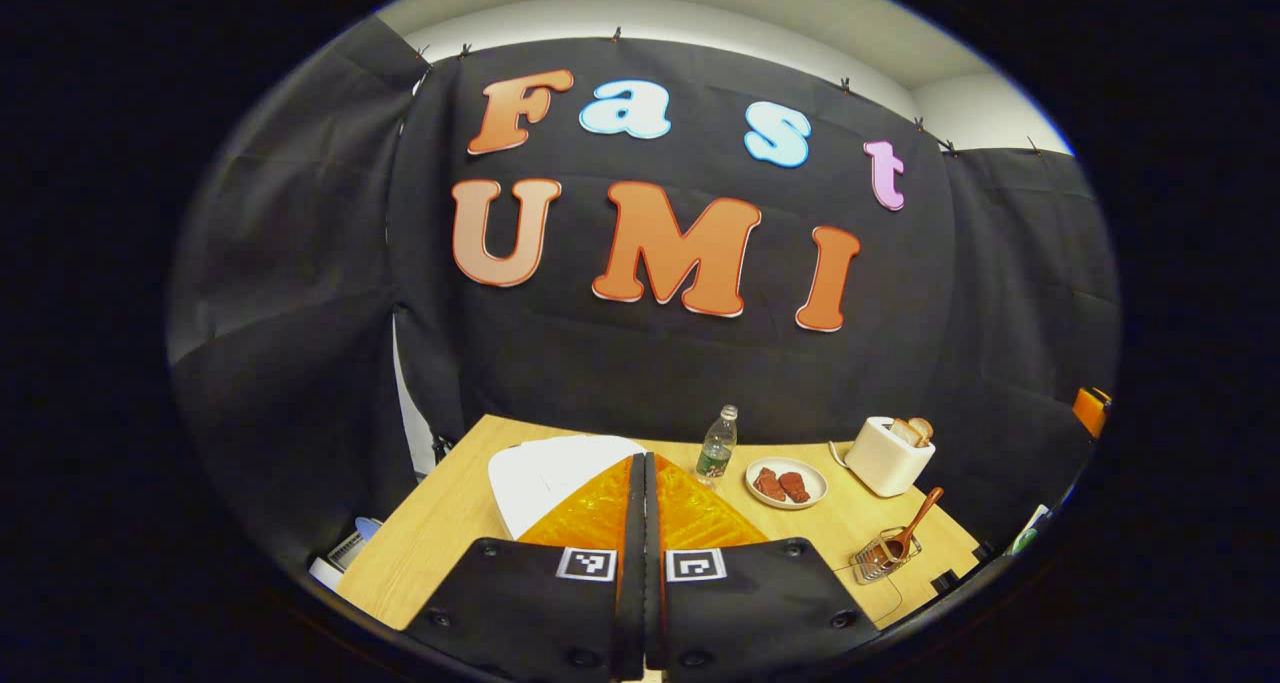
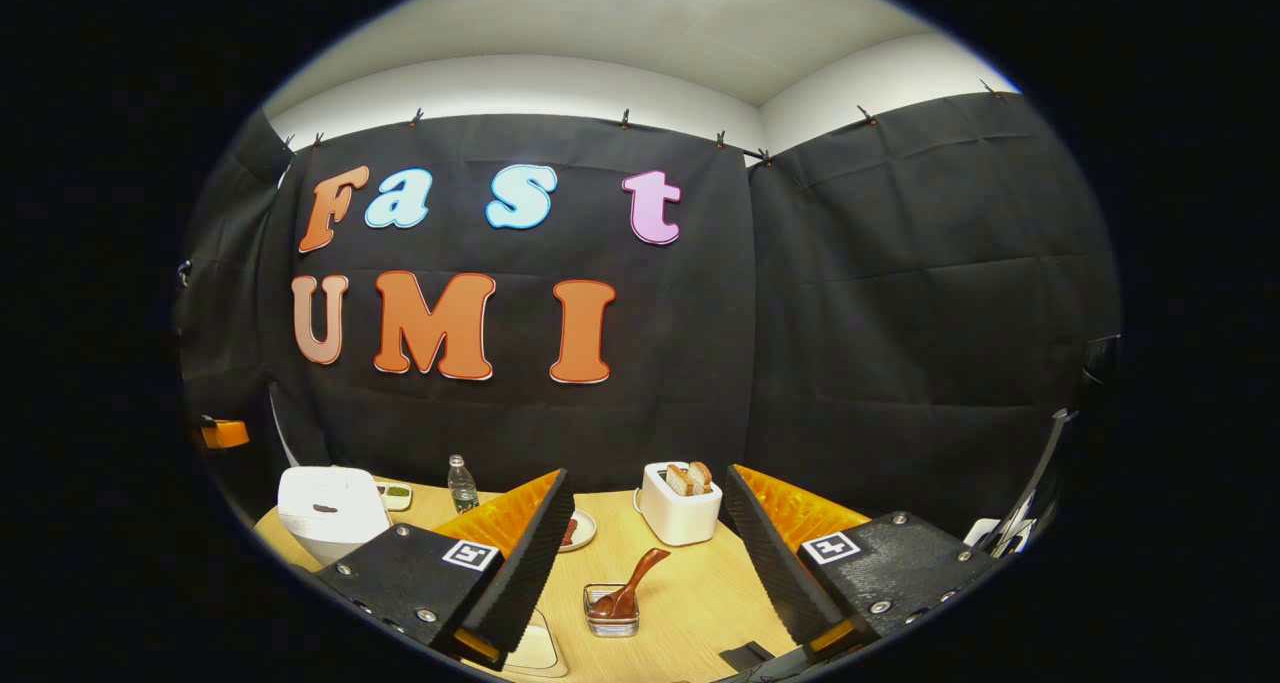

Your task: Close the left gripper, press the button to open the rice cooker; take a wooden spoon from the chopstick holder with the right hand, scoop a spoonful of rice and pour it into the rice cooker, then put the wooden spoon back into the chopstick holder.

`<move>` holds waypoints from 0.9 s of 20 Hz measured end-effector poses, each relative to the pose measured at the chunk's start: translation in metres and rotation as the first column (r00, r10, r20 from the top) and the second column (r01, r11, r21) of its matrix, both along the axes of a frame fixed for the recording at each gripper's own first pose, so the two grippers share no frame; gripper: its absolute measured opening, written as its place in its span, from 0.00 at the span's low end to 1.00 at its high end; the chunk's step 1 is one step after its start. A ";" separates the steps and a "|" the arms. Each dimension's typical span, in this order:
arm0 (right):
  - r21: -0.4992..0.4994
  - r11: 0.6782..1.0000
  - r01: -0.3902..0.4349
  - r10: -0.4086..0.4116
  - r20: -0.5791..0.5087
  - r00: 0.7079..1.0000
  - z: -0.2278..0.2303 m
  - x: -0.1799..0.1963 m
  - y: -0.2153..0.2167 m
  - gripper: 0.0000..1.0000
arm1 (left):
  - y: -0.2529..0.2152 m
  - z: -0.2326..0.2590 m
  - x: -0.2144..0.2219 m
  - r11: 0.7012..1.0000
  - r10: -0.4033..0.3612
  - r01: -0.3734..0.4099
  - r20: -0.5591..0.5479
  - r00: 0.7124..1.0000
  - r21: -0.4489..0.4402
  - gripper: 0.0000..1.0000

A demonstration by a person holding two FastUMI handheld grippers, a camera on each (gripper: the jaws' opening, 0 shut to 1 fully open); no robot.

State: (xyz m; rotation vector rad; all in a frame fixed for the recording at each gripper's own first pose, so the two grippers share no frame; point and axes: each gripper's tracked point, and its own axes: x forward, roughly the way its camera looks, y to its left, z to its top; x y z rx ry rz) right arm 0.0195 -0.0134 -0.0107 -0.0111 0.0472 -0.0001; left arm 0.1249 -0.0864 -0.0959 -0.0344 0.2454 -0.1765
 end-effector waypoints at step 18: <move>-0.018 0.995 0.095 -0.095 -0.022 0.995 -0.001 0.021 -0.047 0.94 | -0.018 -0.146 0.066 0.996 0.034 -0.004 -0.335 0.942 0.090 0.05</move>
